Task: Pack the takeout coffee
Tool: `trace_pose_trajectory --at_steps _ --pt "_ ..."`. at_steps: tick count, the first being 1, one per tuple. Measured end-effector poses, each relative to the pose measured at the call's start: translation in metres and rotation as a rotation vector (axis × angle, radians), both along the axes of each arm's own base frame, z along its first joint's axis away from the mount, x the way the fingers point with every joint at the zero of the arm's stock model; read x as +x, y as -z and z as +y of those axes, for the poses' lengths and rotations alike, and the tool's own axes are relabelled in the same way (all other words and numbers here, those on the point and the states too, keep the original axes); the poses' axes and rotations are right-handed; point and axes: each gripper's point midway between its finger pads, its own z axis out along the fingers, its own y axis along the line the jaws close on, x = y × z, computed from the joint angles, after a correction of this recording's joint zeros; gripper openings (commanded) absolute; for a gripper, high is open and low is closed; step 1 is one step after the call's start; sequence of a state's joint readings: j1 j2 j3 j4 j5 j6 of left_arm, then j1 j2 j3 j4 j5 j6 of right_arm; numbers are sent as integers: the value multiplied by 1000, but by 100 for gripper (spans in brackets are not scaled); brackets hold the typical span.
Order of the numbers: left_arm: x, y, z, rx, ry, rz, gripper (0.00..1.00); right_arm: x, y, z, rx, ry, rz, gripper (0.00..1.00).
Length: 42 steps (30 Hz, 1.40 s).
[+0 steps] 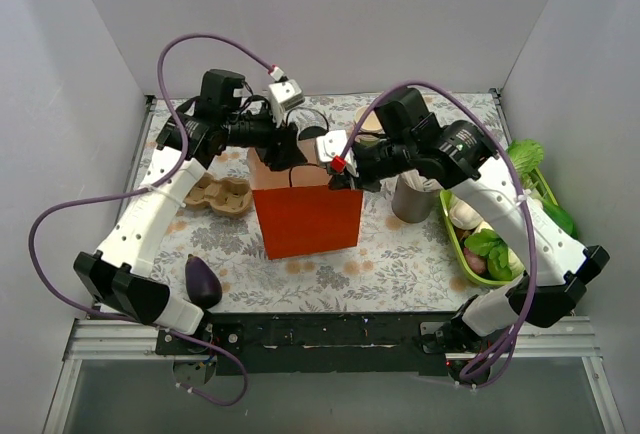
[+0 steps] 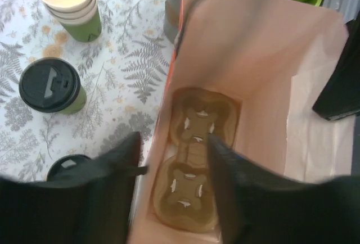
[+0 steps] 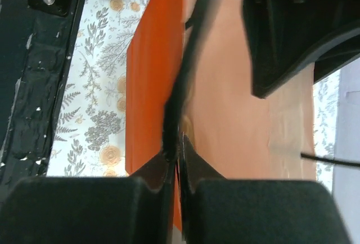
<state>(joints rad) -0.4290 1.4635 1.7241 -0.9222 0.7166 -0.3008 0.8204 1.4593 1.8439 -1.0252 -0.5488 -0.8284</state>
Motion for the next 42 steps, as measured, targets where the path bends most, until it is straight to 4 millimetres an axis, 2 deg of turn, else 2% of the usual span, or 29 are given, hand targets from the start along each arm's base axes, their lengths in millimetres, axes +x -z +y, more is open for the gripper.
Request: trace_pose_trajectory --at_steps 2,3,4,6,10,16,20,24,26,28,30,33,37,40,42 --pt "4 13 2 22 -29 26 75 0 7 0 -10 12 23 59" --pt "6 21 4 37 -47 39 83 1 13 0 -19 20 33 68" --pt "8 27 6 48 -66 53 86 2 19 0 -31 32 47 78" --pt "15 39 9 69 -114 77 90 6 27 2 -49 57 74 84" --pt "25 38 10 68 -164 64 91 16 21 6 -39 101 69 86" --pt "26 24 18 63 -202 8 92 28 -29 8 99 171 -4 87" --pt "20 5 33 49 -222 -44 92 40 -50 -3 179 247 -34 84" --pt "16 -20 54 51 -229 -99 91 61 -58 -15 227 335 -2 77" --pt "10 -21 60 71 -216 -113 89 76 -54 -20 232 377 34 74" --pt "-1 -11 63 103 -180 -103 88 99 -46 -21 225 425 79 71" --pt "-12 9 66 139 -137 -75 86 123 -30 -20 206 468 119 69" --pt "-23 44 68 190 -83 -14 83 150 4 -16 154 518 188 67" --pt "-19 68 68 230 -58 36 82 173 36 -6 110 546 242 63" --pt "-12 71 65 235 -55 48 85 186 44 -1 114 558 248 60" --pt "-8 67 64 227 -62 44 89 193 45 1 129 561 237 60"
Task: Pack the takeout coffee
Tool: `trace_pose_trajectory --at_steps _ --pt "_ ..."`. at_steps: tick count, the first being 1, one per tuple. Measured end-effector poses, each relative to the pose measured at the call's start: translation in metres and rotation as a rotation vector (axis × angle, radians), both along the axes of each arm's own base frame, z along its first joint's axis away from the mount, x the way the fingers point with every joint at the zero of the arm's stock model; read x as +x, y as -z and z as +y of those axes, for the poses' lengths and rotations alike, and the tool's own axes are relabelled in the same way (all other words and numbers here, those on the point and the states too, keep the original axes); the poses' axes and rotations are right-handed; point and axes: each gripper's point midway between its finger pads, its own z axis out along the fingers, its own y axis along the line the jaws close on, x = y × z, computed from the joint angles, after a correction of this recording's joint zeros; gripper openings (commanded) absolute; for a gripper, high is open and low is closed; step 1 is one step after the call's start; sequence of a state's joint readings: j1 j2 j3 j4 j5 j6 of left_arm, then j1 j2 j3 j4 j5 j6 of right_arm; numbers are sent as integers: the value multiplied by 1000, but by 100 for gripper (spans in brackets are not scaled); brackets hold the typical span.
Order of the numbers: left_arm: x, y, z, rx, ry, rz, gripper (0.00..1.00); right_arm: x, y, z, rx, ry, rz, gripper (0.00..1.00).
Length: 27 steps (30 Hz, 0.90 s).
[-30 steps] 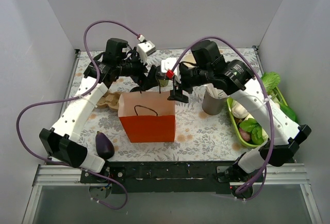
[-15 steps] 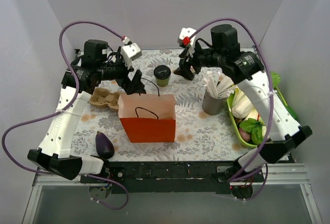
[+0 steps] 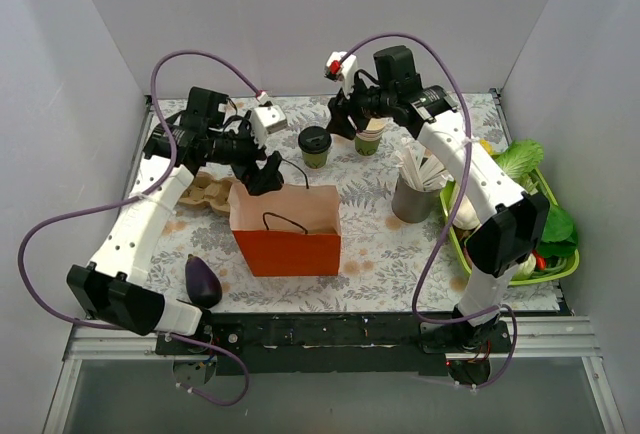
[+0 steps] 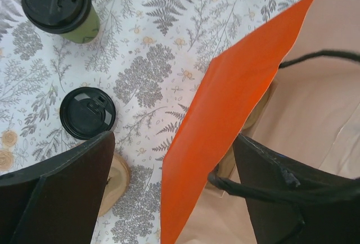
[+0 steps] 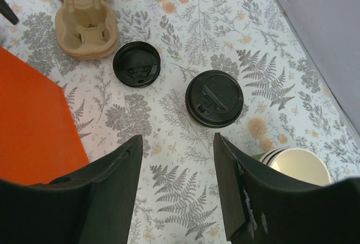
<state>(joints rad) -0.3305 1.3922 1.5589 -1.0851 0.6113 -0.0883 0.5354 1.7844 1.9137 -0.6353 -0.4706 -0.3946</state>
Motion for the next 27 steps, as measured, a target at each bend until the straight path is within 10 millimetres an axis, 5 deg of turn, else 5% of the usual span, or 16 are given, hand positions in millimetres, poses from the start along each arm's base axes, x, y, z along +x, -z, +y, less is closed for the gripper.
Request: trace_pose_trajectory --at_steps 7,13,18,27 --pt "10 -44 -2 -56 -47 -105 95 34 13 15 43 21 -30 59" --pt "15 -71 8 -38 -91 -202 96 68 85 33 -22 8 29 61" --pt "25 -97 11 -38 -130 -261 95 75 119 36 -60 -5 59 78" --pt "36 -80 10 -14 -161 -180 95 87 121 44 -29 14 49 86"
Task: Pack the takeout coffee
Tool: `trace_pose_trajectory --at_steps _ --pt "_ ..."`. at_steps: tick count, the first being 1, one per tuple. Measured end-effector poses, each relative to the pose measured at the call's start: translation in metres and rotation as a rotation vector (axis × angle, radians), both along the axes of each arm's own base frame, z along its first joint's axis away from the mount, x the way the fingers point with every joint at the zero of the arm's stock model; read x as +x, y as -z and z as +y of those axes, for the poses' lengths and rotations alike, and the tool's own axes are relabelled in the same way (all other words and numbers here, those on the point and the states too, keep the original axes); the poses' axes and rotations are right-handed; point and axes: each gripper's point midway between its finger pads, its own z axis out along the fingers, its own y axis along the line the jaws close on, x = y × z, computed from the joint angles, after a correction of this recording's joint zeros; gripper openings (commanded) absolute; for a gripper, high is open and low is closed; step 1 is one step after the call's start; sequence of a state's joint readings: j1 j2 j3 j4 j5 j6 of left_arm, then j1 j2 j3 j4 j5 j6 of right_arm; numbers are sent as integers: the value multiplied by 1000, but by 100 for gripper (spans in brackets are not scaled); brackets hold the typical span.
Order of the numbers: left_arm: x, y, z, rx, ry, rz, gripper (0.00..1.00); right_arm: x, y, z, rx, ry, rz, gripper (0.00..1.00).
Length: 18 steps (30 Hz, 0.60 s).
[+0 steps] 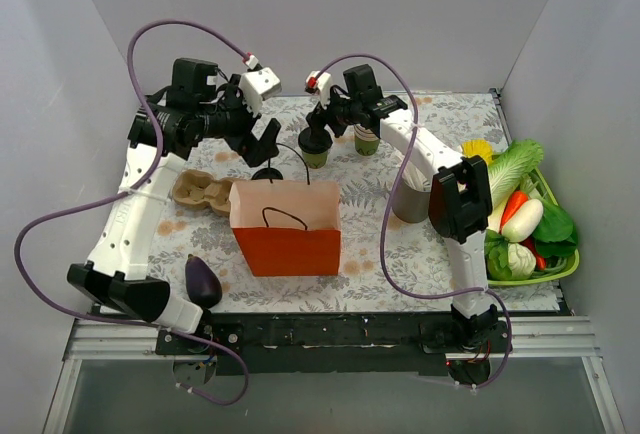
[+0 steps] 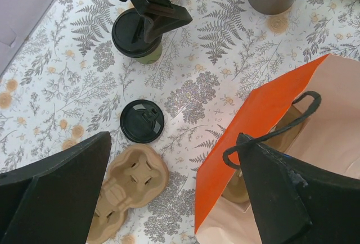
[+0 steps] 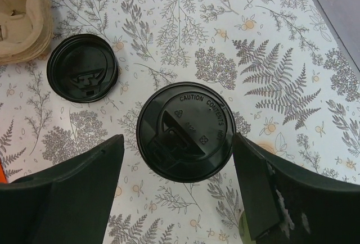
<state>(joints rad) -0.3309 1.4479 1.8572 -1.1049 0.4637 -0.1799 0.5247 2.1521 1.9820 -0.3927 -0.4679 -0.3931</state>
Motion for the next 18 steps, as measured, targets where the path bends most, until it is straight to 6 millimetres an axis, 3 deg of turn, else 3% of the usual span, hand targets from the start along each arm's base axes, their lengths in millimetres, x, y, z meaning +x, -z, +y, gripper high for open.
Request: trace_pose_trajectory --at_steps 6,14,18 --pt "10 13 -2 15 -18 53 95 2 7 1 3 13 21 87" --pt "10 14 -1 15 -31 63 95 3 10 0 -5 23 22 88" --pt "9 14 0 15 -35 63 95 5 22 3 -16 23 33 88"
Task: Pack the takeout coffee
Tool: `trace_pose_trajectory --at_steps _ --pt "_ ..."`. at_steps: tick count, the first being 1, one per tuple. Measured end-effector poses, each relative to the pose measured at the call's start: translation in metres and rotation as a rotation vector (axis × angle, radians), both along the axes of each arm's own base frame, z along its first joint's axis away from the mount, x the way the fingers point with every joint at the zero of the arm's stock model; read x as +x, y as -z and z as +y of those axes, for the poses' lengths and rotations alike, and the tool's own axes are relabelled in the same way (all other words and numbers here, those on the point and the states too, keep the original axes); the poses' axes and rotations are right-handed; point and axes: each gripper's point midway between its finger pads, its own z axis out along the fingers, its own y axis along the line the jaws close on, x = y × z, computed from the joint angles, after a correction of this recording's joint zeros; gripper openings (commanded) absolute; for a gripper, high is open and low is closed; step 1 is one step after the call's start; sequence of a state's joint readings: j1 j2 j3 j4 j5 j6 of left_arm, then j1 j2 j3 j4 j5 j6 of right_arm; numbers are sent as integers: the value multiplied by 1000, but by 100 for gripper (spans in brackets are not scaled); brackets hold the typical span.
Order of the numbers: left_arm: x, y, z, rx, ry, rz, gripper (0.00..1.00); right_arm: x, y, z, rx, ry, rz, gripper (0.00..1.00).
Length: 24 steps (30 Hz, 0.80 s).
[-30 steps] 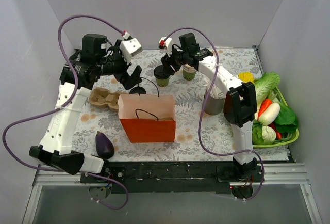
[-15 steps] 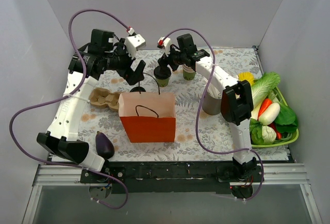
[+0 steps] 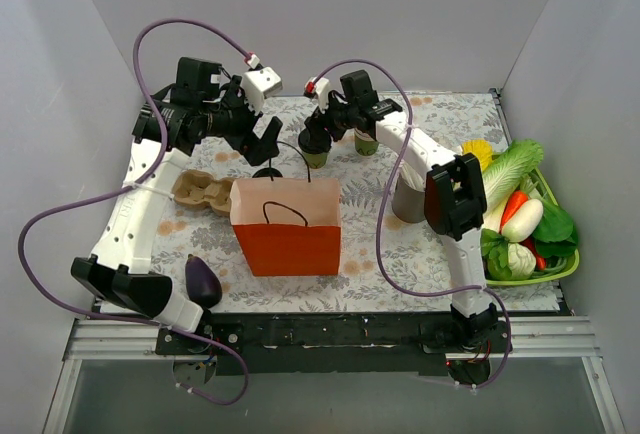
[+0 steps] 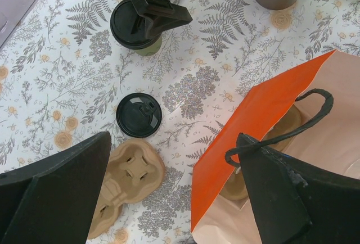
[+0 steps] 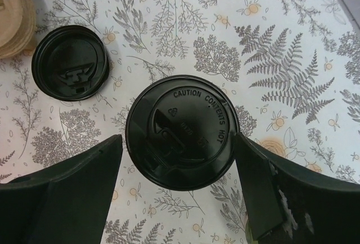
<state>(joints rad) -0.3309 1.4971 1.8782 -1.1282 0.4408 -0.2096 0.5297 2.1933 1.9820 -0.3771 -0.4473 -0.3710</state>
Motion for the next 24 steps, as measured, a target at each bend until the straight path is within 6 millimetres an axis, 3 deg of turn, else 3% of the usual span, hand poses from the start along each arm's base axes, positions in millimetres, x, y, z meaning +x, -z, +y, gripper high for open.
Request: trace_pose_trajectory --at_steps 4,11,24 --pt "-2 0 1 1 -5 1 95 4 14 2 -15 4 3 88" --pt "-6 5 4 6 -14 10 95 6 14 2 -18 13 -6 85" --pt "-7 7 5 9 -17 12 95 8 9 8 8 8 -25 94"
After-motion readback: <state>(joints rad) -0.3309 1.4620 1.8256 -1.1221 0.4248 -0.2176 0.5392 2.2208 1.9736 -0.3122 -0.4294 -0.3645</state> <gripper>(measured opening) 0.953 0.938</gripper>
